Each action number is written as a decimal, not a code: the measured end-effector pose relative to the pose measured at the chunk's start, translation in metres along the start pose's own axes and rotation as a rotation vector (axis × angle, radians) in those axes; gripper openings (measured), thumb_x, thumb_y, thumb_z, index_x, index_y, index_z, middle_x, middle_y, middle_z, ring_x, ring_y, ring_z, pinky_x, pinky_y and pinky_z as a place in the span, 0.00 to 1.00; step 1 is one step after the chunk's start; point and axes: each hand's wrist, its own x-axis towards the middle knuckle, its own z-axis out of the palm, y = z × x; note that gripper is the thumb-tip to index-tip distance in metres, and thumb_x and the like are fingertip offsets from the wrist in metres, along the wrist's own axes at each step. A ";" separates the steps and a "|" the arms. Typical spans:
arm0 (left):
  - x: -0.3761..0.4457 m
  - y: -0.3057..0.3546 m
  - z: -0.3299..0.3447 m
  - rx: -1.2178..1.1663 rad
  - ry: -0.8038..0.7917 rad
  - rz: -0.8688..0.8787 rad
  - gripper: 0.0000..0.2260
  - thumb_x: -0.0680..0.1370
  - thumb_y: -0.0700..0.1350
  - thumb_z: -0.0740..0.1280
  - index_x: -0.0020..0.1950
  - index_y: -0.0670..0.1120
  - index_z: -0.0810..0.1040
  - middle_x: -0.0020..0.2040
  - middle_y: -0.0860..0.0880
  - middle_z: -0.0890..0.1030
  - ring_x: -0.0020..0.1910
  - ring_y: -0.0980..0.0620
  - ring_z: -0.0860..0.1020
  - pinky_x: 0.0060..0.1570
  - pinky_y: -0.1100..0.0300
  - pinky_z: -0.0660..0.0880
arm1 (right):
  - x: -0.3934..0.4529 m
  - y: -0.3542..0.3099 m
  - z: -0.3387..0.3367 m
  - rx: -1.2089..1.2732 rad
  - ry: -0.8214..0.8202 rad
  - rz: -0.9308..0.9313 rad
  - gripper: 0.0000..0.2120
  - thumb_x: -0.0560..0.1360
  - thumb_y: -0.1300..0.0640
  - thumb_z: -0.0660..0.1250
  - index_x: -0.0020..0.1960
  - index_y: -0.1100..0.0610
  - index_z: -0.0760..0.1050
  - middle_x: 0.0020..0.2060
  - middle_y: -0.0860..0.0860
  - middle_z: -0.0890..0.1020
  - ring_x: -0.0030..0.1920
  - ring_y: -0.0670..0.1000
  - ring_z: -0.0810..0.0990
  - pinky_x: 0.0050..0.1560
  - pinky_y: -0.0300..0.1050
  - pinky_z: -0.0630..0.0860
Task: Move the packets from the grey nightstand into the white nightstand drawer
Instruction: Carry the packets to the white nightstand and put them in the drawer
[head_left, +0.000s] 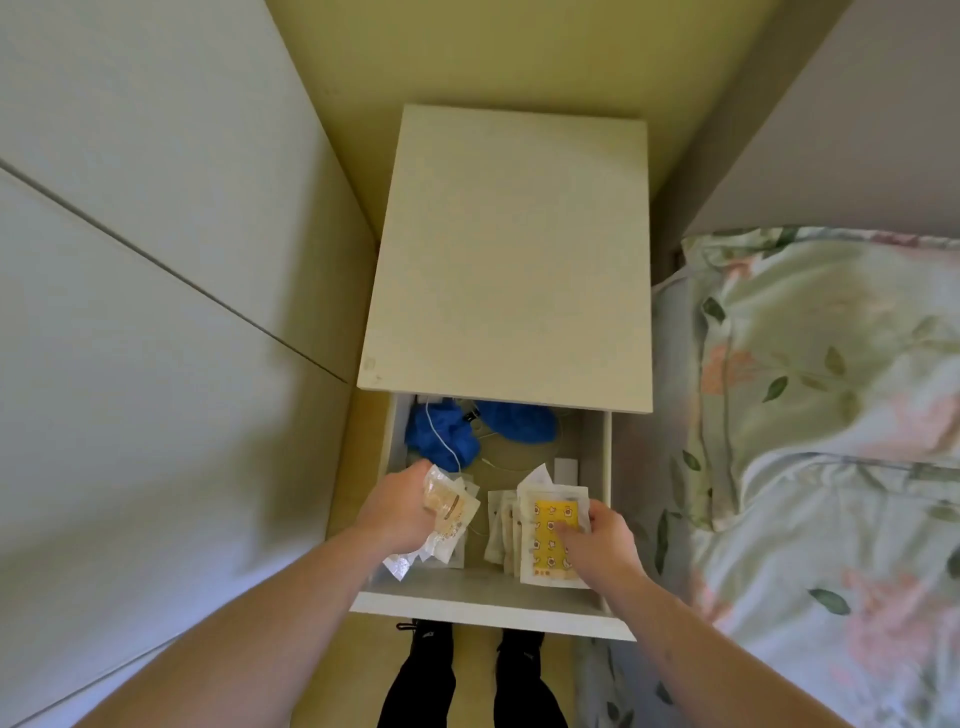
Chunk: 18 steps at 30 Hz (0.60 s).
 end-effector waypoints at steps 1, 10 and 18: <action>0.012 -0.004 0.006 0.028 -0.019 0.002 0.16 0.78 0.41 0.71 0.63 0.54 0.72 0.60 0.53 0.81 0.54 0.51 0.80 0.47 0.60 0.78 | 0.011 0.004 0.008 -0.012 0.003 0.003 0.09 0.81 0.56 0.67 0.61 0.49 0.75 0.54 0.48 0.83 0.50 0.49 0.83 0.37 0.37 0.78; 0.061 -0.030 0.044 0.334 -0.109 -0.014 0.33 0.77 0.40 0.72 0.79 0.54 0.62 0.65 0.48 0.79 0.61 0.46 0.79 0.55 0.55 0.81 | 0.062 0.046 0.045 -0.261 0.095 0.002 0.11 0.80 0.60 0.62 0.56 0.48 0.78 0.41 0.46 0.82 0.42 0.49 0.81 0.40 0.46 0.81; 0.057 -0.036 0.053 0.395 -0.042 0.042 0.27 0.73 0.40 0.76 0.70 0.51 0.72 0.55 0.49 0.82 0.54 0.49 0.83 0.51 0.55 0.83 | 0.058 0.052 0.049 -0.375 0.117 -0.006 0.15 0.81 0.65 0.61 0.62 0.56 0.80 0.48 0.52 0.82 0.49 0.54 0.80 0.57 0.49 0.80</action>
